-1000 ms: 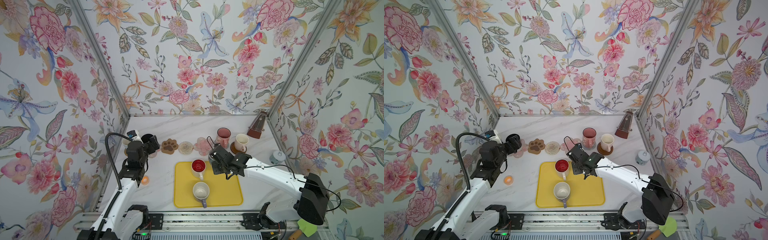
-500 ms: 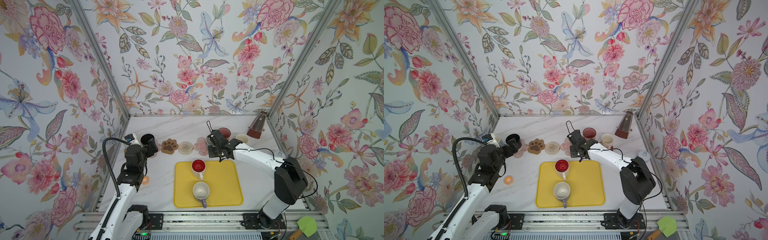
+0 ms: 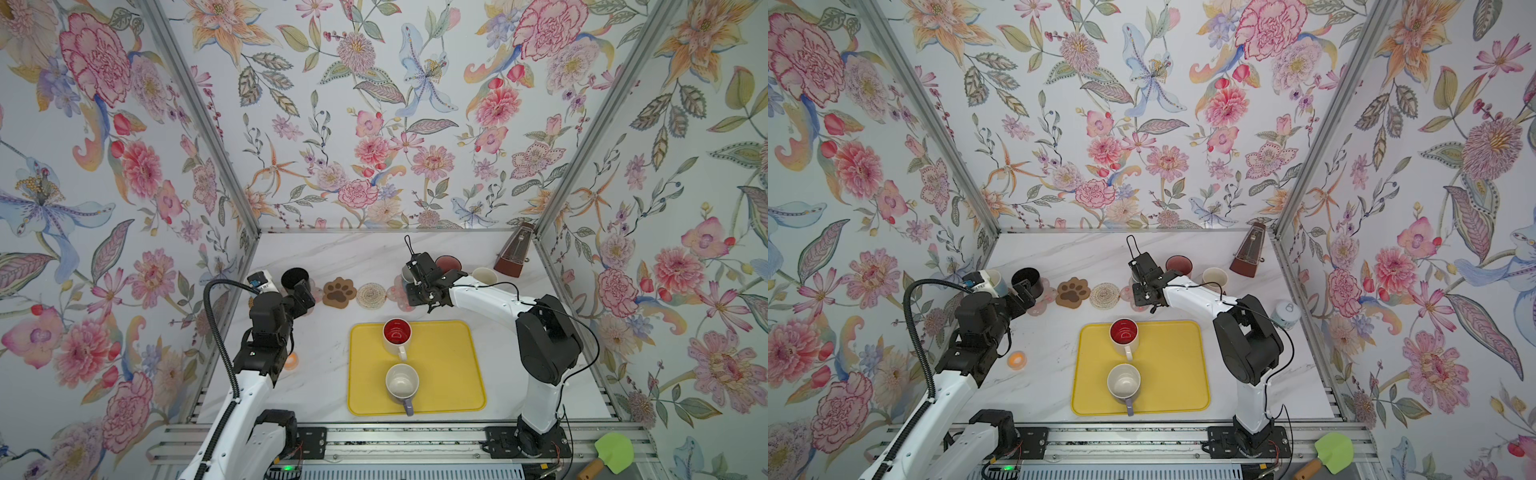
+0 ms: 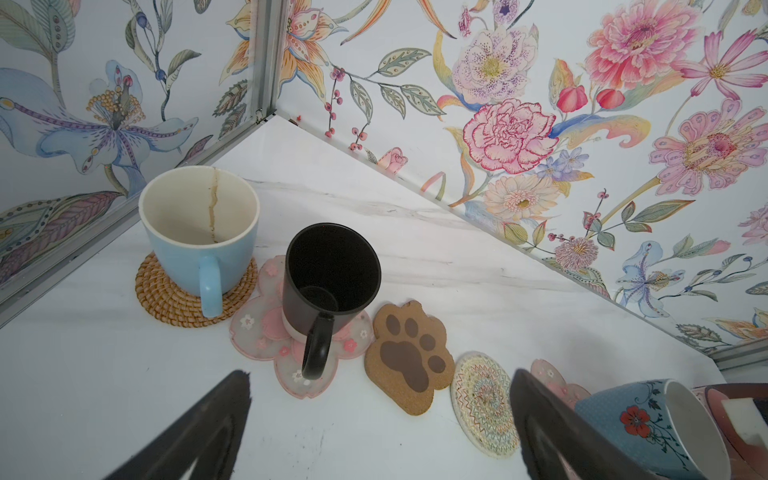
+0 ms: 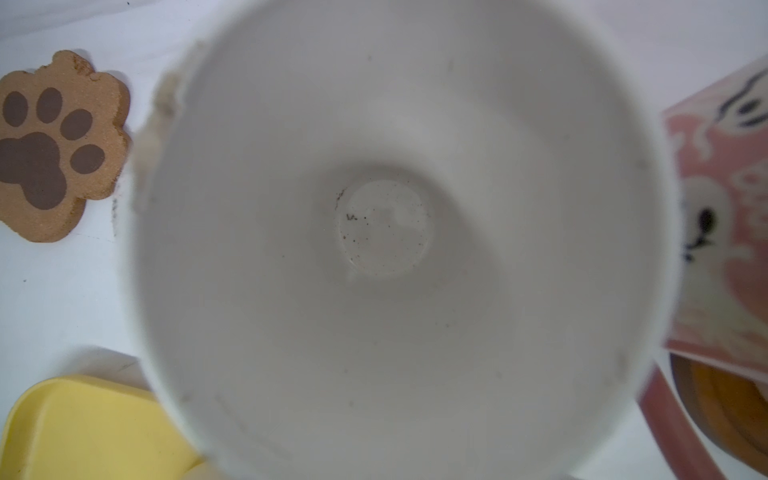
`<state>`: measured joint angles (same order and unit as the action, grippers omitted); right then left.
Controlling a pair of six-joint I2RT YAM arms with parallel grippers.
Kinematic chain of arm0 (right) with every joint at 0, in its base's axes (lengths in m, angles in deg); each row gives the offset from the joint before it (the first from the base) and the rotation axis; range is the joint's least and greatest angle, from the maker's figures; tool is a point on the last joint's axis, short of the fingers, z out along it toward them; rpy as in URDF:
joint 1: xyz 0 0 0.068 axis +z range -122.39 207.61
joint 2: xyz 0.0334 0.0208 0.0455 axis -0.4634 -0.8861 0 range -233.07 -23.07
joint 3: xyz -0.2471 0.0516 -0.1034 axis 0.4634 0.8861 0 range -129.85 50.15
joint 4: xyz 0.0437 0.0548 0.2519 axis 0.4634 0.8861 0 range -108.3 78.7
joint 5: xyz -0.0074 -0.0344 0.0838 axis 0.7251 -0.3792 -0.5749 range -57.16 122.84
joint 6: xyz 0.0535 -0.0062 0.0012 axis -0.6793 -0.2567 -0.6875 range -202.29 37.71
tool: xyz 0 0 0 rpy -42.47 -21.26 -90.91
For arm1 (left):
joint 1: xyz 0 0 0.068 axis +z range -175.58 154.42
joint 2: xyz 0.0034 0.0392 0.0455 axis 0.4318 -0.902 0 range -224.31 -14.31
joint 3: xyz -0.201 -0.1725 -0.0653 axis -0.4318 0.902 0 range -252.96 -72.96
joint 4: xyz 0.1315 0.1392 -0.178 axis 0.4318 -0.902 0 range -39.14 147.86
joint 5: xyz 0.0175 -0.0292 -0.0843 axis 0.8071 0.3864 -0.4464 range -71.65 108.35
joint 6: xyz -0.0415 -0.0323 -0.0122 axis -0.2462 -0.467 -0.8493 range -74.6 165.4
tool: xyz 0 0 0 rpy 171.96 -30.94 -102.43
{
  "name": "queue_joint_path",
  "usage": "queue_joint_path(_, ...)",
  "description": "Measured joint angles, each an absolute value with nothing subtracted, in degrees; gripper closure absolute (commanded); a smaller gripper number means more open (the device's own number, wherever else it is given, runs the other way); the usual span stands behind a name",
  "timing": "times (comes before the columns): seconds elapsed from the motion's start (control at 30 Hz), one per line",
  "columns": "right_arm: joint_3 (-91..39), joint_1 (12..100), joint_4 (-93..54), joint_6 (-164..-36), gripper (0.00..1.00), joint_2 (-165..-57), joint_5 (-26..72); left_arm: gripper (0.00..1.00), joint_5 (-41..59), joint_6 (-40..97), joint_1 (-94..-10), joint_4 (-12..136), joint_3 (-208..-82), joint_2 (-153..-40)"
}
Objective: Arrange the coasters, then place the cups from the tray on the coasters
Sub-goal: 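Lift the white blue-handled mug with the right gripper toward the pink flower coaster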
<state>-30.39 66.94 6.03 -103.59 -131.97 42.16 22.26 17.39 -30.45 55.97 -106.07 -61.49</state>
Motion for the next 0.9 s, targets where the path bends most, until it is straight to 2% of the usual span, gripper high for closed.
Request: queue_joint_path(0.9, -30.43, 66.94, 4.35, -103.48, 1.00, -134.20, 41.17, 0.01, 23.28, 17.41, -30.45, 54.90, -106.07, -61.49)
